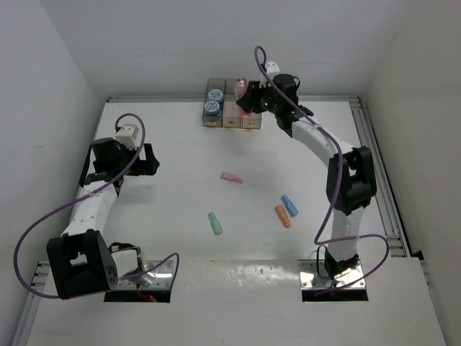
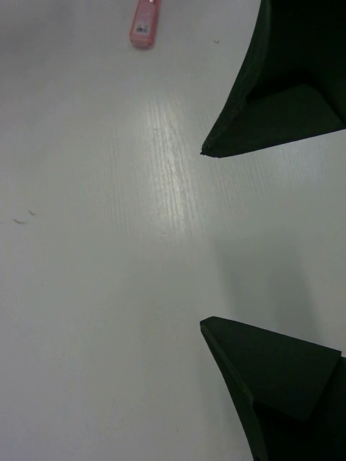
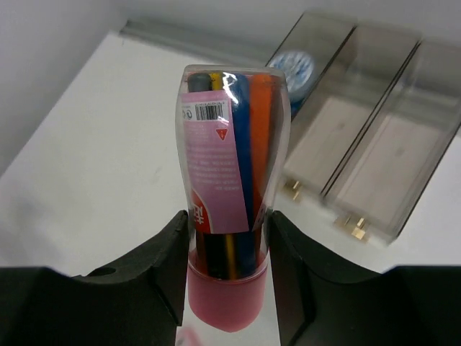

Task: Sort the stationery into containers
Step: Place the stationery in the storage box.

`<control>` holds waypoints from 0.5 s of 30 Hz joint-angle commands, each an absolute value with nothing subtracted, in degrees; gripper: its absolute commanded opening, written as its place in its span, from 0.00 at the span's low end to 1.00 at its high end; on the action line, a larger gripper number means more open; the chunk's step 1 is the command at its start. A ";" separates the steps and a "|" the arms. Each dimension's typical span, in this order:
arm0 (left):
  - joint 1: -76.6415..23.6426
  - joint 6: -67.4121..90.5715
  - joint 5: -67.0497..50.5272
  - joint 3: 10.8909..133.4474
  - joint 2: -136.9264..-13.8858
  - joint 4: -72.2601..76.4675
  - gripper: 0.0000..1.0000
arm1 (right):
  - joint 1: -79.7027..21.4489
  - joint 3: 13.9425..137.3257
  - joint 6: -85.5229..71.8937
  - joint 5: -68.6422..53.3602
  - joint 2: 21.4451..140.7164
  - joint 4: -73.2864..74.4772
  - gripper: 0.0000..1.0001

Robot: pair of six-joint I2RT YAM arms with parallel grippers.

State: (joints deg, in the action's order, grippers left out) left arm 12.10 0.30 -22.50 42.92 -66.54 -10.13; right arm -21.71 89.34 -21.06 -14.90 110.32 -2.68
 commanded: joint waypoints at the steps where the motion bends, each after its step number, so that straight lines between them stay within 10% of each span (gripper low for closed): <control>1: 12.39 0.97 -23.21 44.74 -67.32 -8.08 1.00 | -20.57 93.50 -21.89 -14.50 118.55 -17.82 0.00; 15: 12.83 -2.72 -21.36 39.82 -63.81 -11.25 1.00 | -20.92 111.09 -22.23 -5.46 138.33 -32.69 0.00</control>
State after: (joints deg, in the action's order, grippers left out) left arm 12.36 -1.43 -21.58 40.49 -65.98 -11.51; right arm -20.88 105.47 -21.43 -8.54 139.41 -22.37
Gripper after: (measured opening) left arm 0.997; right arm 0.428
